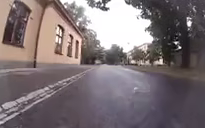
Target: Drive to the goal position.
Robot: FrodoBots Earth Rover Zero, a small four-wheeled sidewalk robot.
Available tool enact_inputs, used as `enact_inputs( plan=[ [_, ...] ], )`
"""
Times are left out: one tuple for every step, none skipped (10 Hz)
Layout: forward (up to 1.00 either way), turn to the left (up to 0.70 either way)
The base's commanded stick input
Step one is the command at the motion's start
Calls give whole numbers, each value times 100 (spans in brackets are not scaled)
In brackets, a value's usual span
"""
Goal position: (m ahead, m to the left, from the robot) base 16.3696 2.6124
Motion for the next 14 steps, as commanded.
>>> enact_inputs(
  plan=[
    [70, 0],
    [70, 0],
    [70, 0],
    [70, 0],
    [70, 0],
    [70, 0],
    [70, -28],
    [70, -28],
    [70, -28],
    [70, -28],
    [70, 0],
    [70, -5],
    [70, -16],
    [70, -27]
  ],
)
